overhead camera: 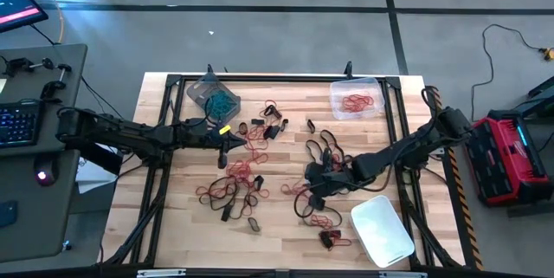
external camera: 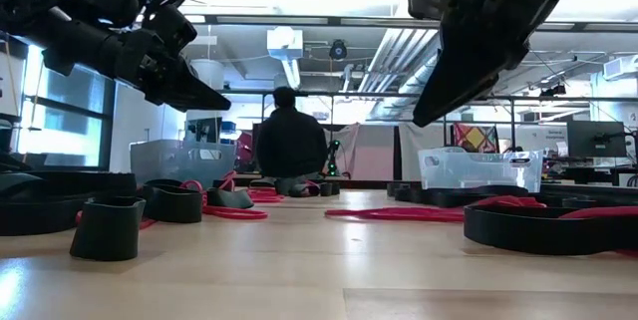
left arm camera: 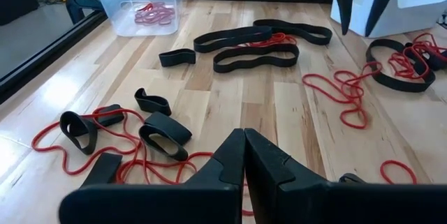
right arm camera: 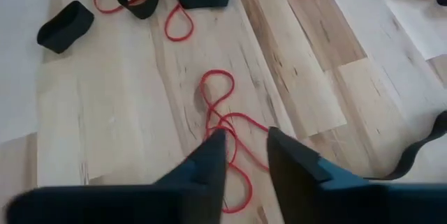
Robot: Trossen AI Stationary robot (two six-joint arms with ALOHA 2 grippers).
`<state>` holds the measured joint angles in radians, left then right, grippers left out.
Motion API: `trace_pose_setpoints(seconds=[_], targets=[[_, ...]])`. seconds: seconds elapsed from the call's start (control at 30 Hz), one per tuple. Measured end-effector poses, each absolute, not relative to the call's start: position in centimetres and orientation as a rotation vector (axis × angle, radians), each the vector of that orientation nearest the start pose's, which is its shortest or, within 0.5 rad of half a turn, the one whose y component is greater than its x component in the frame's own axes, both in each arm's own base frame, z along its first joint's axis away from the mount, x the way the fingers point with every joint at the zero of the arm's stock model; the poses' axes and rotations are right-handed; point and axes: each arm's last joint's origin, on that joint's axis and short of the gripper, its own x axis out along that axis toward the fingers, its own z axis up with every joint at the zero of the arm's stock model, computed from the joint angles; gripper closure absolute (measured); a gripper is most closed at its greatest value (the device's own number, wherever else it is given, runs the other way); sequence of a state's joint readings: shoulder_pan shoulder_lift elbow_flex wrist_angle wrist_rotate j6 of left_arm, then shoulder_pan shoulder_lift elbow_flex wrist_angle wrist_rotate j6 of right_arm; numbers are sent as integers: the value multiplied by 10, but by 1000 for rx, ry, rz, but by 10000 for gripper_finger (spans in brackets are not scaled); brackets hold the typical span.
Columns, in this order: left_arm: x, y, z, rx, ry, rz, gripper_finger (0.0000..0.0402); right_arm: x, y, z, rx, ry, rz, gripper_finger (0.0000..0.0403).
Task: Sort rubber bands into baskets
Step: Put the red rubber band into the transparent bin
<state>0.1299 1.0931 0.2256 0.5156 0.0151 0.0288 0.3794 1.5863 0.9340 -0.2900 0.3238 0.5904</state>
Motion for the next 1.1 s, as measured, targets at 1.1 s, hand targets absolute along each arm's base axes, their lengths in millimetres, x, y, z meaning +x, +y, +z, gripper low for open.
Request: trace_pose_setpoints(seconds=[1.1], targets=[[192,24,157,4,352,107,401,316,56,126,241,1143,-236,331]])
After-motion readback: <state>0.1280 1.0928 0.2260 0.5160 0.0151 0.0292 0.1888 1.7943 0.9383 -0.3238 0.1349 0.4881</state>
